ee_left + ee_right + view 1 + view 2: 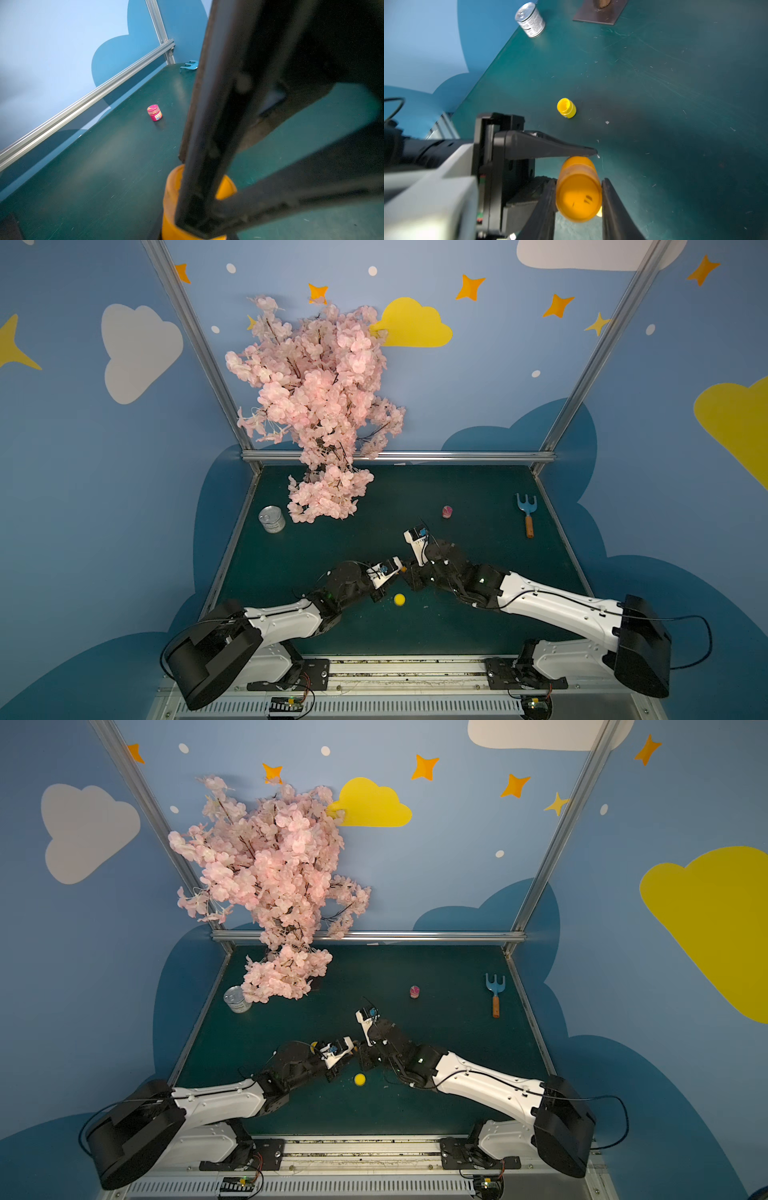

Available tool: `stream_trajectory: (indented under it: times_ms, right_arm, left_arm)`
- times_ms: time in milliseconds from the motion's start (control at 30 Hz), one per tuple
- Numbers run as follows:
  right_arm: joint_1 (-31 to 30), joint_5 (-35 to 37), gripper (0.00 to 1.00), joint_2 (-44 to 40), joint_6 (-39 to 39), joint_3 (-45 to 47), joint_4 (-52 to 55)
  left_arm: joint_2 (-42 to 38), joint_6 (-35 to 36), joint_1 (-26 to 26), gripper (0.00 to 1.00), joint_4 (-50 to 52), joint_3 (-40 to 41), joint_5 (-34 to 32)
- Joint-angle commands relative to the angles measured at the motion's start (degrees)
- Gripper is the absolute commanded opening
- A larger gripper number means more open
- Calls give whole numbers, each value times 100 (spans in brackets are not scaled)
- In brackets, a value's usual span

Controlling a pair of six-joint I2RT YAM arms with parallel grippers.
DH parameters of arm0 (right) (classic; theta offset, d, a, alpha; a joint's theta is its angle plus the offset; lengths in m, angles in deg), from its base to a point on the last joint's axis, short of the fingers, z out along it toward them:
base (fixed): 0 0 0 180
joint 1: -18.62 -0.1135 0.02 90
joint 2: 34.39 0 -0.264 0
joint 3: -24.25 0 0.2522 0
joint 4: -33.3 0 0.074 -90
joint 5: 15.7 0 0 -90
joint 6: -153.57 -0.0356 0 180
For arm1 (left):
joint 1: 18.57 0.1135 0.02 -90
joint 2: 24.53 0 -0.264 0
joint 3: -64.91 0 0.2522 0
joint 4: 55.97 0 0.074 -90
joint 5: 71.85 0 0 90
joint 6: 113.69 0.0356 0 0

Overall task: Close the paint jar lid
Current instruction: Screw the lid onto the paint jar.

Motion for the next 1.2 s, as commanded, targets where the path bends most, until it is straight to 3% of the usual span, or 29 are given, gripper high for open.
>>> stream_trajectory:
  times_ms: [0, 133, 300, 433, 500, 567, 767, 867, 967, 1167]
  right_arm:
    - [-133, 425, 18, 33, -479, -65, 109]
    - [-125, 1012, 37, -417, -848, 125, 278]
    - [-49, 1217, 70, -1208, -576, 415, 303]
    - [-37, 1453, 80, -1868, -426, 602, 712]
    - [-21, 1466, 81, -2275, -103, 829, 730]
    - [29, 1150, 81, -2638, 764, 1231, 220]
    - [457, -1127, 81, -3040, 2992, 1590, -387]
    - [505, -1815, 79, -2850, 3949, 1483, -347]
    - [630, -2427, 70, -2630, 4575, 1373, -305]
    - [960, -3271, 55, -2327, 5098, 1145, -456]
  left_arm:
    - [-160, 111, -61, 22, -812, -157, -427]
    - [-165, 112, -60, 22, -844, -130, -537]
    - [-98, 210, -64, 22, -900, -100, -720]
    - [-79, 219, -48, 22, -837, -122, -627]
    - [-67, 225, -27, 22, -751, -163, -514]
    - [-49, 211, -9, 22, -683, -208, -353]
    - [14, 103, 56, 23, -559, -295, 544]
    - [30, 34, 80, 23, -525, -329, 1248]
    - [70, -16, 91, 23, -538, -358, 1552]
    - [139, -64, 98, 23, -557, -377, 1924]
